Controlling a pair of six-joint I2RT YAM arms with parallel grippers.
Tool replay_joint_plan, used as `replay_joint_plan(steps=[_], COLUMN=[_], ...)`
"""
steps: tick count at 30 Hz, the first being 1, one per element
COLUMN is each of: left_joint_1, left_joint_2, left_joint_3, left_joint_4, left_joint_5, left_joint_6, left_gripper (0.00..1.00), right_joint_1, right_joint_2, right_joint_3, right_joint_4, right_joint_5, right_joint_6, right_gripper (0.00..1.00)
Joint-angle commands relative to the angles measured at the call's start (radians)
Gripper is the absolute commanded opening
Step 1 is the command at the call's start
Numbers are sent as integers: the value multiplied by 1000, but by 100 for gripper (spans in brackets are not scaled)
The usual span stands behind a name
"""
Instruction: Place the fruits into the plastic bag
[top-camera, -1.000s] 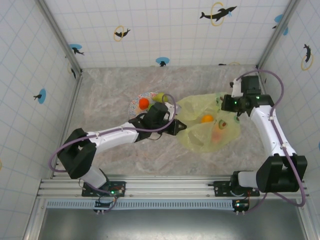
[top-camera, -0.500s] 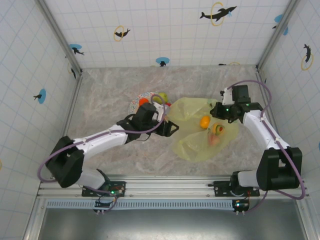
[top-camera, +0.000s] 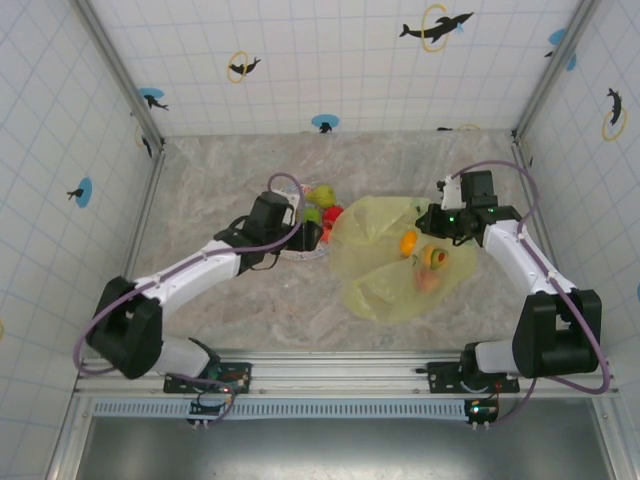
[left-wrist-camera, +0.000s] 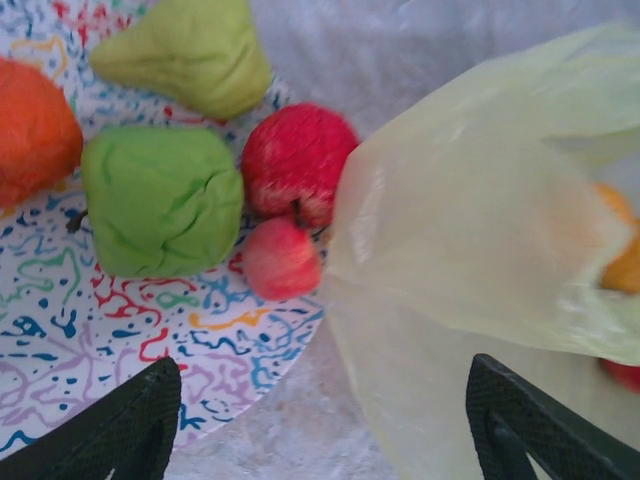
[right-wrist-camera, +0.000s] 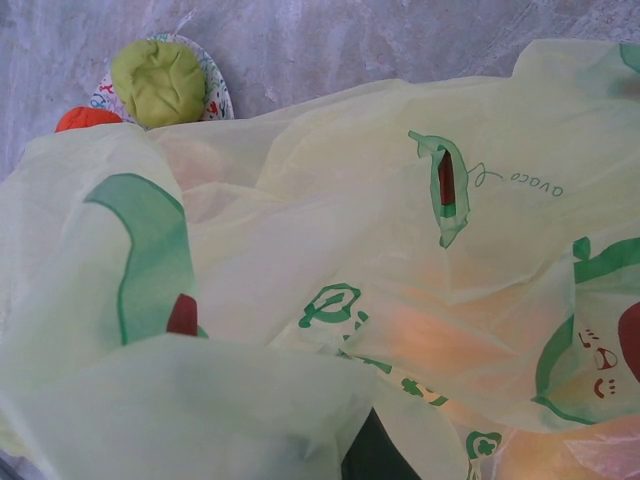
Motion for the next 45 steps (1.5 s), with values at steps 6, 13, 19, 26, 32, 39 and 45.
replay_joint_plan(steps=[6,13,19,26,32,39,45], left_joint_1=[-2,-2,-4,-4,-4,-3,-3], left_joint_2=[191,300,353,404,436,471,501], left_joint_3=[61,86,144,181,206,233,255], left_joint_4=[9,33,51,59,70,77,77], left_joint_5=[10,31,48,57,67,59,57], left_joint_6=[-13,-15,-18,-24,-28,-31,-28], left_gripper=[64,55,51,46,45,46,50], right_joint_1=[-46,-65,-71,-73,-75,-77,-77], right_joint_2=[-19,-29,-36,-41,-41,-44,-44], right_joint_3=[11,2,-1,-3,-5,-9,-10], right_joint_4=[-45,-59,-58,-61,-60,-61,-61], right_joint_5=[15,10,4,2,-3,-4,-6], right_joint_6=[-42,-53,-54,-55,-56,-56,-57], right_gripper=[0,0,0,0,0,0,0])
